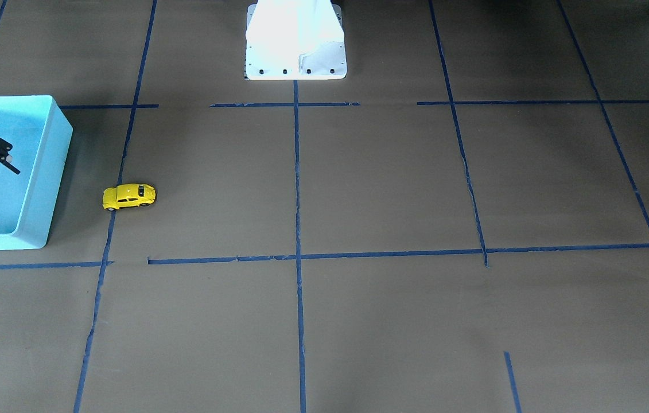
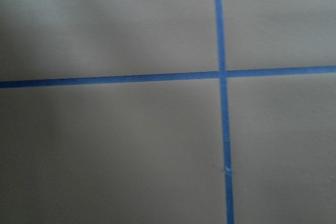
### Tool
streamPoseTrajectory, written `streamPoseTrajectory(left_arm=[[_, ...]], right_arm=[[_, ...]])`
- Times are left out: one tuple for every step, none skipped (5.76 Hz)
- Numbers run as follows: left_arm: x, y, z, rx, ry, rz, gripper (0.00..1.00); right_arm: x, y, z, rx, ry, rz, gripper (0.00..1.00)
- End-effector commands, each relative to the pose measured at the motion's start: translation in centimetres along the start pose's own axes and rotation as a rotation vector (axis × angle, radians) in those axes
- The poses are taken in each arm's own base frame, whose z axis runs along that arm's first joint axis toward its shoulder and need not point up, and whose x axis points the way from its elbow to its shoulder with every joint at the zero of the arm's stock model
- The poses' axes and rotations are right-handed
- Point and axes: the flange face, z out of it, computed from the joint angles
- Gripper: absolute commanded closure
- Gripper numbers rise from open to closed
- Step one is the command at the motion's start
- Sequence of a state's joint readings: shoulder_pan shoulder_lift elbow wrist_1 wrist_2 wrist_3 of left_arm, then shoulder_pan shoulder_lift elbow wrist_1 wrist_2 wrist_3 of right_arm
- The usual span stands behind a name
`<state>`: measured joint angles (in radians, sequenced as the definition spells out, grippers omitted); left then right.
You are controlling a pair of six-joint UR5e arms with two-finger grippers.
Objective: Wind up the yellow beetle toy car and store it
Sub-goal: 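Move the right gripper over the car stopped beside the bin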
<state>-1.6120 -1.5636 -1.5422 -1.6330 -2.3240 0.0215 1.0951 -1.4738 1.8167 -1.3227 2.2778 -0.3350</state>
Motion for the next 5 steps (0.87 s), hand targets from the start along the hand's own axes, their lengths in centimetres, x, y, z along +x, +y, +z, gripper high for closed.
streamPoseTrajectory(left_arm=[[0.0,-0.5,-0.3,0.002,-0.002,-0.006,0.00],[0.1,-0.7,-0.4,0.003,-0.003,-0.009,0.00],[0.1,-0.7,-0.4,0.001,-0.003,-0.013,0.00],[0.1,-0.7,-0.4,0.001,-0.003,-0.014,0.00],[0.0,-0.7,-0.3,0.000,-0.003,-0.014,0.00]], right_arm=[[-4.5,-6.7,2.5,0.006,-0.019,-0.182,0.00],[-7.0,-8.0,3.9,0.009,-0.055,-0.330,0.00],[-9.4,-8.8,5.0,0.005,-0.072,-0.403,0.00],[-13.2,-11.0,7.7,-0.024,-0.032,-0.500,0.00],[-13.8,-11.2,7.9,-0.031,-0.015,-0.589,0.00]])
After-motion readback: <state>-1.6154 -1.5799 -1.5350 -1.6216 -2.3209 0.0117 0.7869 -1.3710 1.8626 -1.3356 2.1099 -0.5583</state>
